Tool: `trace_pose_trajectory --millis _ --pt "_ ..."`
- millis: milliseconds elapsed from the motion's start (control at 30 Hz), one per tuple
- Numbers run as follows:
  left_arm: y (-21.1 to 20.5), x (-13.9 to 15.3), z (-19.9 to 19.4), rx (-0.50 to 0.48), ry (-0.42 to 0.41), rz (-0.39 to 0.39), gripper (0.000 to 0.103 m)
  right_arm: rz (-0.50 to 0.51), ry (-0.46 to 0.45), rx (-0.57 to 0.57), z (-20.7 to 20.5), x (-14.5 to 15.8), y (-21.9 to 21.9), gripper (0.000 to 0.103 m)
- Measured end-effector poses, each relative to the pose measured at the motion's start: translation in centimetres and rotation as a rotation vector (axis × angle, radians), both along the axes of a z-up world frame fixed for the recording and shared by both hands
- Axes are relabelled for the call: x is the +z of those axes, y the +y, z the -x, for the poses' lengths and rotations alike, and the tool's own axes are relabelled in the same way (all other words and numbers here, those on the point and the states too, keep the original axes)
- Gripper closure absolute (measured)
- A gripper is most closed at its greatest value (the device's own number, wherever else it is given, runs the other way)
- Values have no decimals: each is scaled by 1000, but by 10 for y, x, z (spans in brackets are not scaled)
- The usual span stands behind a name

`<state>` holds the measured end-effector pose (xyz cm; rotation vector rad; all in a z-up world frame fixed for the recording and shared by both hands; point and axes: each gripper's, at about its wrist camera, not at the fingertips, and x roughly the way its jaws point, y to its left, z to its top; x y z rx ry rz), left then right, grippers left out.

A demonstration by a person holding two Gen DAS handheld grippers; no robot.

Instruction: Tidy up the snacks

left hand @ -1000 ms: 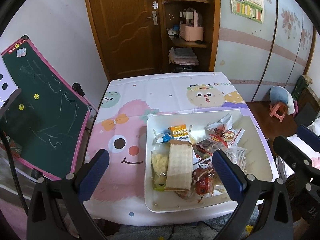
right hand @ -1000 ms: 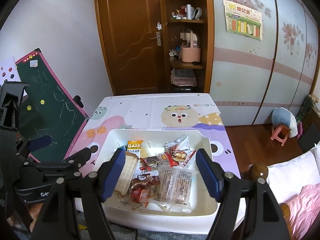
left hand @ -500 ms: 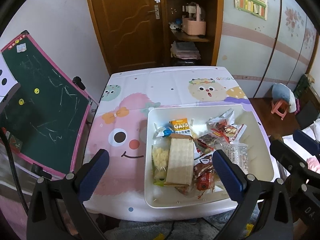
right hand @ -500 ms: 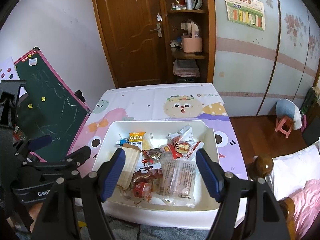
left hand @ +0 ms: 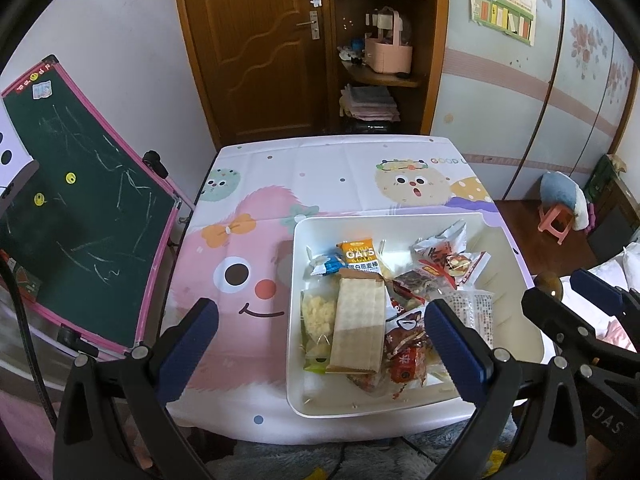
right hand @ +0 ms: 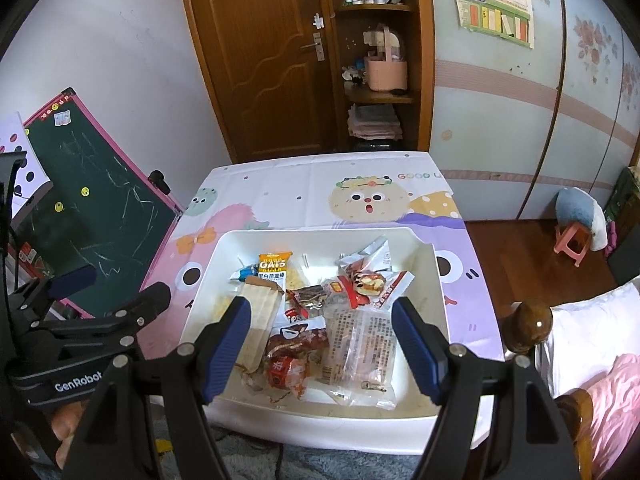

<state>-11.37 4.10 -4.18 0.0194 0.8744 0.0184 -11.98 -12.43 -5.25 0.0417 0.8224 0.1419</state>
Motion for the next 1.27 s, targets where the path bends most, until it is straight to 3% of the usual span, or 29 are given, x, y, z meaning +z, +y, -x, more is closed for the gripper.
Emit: trace_pose_trajectory --millis 1267 --pt "-3 -14 -3 -6 43 42 1 -32 70 -10 -13 -19 -1 30"
